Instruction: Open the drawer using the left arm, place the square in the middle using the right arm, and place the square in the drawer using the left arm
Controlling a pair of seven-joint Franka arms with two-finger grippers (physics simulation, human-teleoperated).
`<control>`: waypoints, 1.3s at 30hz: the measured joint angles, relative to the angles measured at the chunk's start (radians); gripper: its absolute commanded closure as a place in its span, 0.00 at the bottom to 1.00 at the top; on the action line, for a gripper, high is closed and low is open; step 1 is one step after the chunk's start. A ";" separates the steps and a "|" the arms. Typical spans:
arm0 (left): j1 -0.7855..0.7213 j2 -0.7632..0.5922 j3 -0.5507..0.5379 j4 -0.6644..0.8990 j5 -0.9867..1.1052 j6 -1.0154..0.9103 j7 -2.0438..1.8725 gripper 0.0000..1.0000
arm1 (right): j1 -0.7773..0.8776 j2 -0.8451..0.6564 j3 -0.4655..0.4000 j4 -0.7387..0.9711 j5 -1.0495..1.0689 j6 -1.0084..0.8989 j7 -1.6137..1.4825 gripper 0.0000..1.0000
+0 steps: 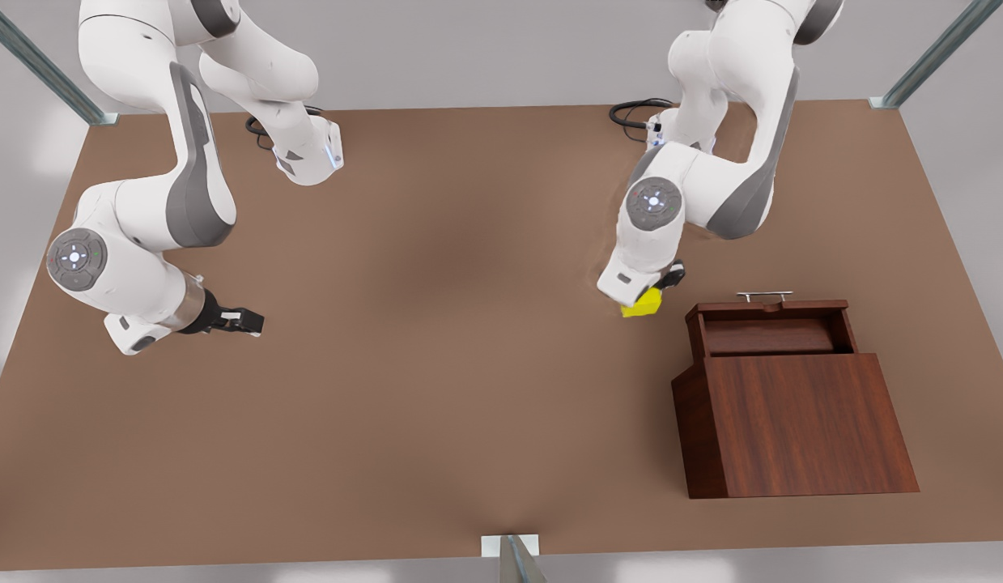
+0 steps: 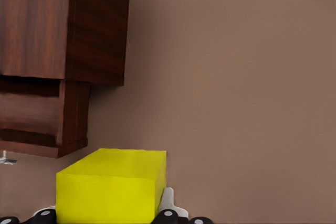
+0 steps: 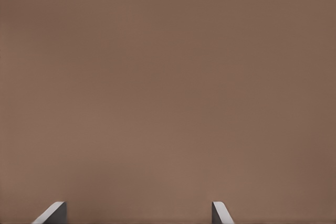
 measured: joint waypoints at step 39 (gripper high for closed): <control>0.426 0.013 0.044 -0.153 -0.066 0.181 0.566 0.00 | -0.005 -0.003 -0.002 0.002 0.001 -0.012 -0.003 0.00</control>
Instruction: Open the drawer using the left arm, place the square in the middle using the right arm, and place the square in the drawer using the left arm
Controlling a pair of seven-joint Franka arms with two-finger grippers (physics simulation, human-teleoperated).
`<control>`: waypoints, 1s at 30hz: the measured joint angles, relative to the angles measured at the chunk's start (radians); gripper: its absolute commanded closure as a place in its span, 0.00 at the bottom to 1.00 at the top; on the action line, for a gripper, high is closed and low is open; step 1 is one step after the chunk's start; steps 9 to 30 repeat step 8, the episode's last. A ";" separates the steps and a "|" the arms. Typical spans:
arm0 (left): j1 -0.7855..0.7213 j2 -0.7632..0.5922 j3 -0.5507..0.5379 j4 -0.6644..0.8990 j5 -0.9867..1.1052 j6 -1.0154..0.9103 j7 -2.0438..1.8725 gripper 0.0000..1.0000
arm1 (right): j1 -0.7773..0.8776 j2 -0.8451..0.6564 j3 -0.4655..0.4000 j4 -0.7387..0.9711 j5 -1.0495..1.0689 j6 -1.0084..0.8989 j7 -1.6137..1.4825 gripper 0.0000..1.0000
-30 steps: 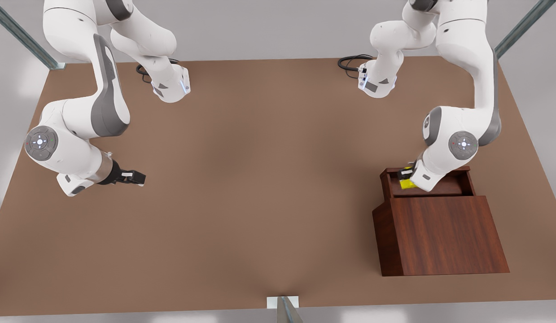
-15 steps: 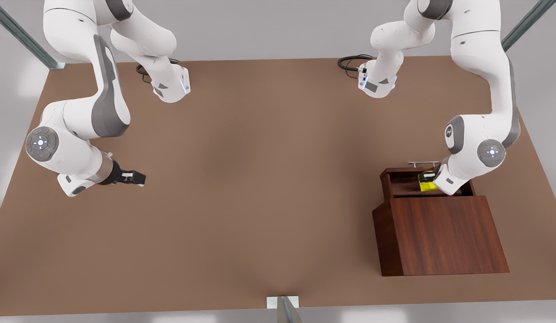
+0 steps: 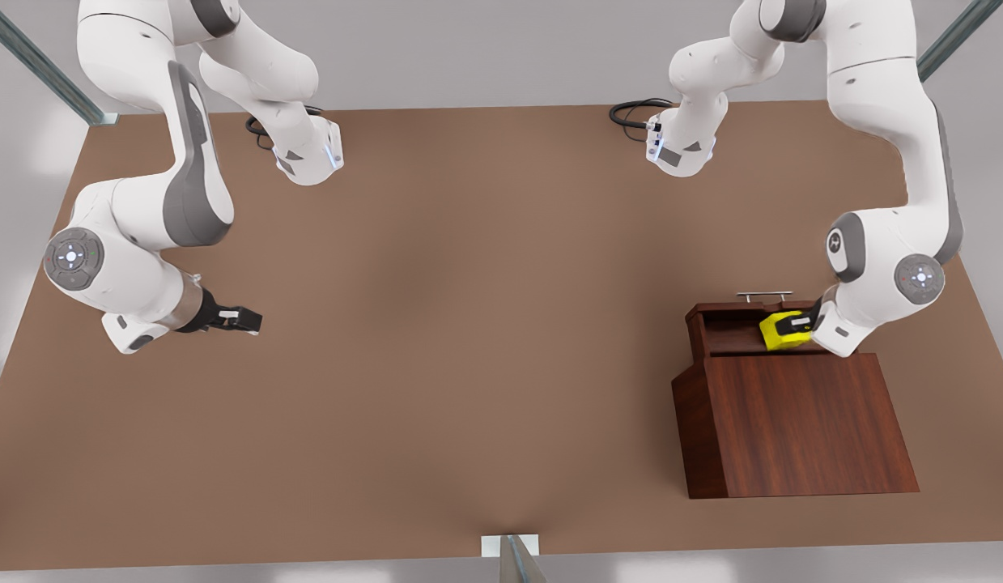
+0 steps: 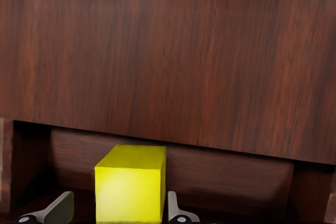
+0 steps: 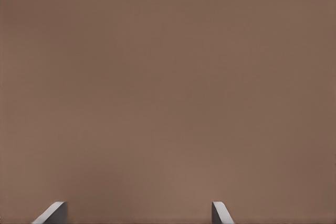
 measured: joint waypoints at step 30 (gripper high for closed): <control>-0.188 -0.080 -0.133 0.293 -0.001 -0.368 -0.072 0.00 | -0.002 0.003 0.000 0.003 0.000 0.007 -0.003 0.00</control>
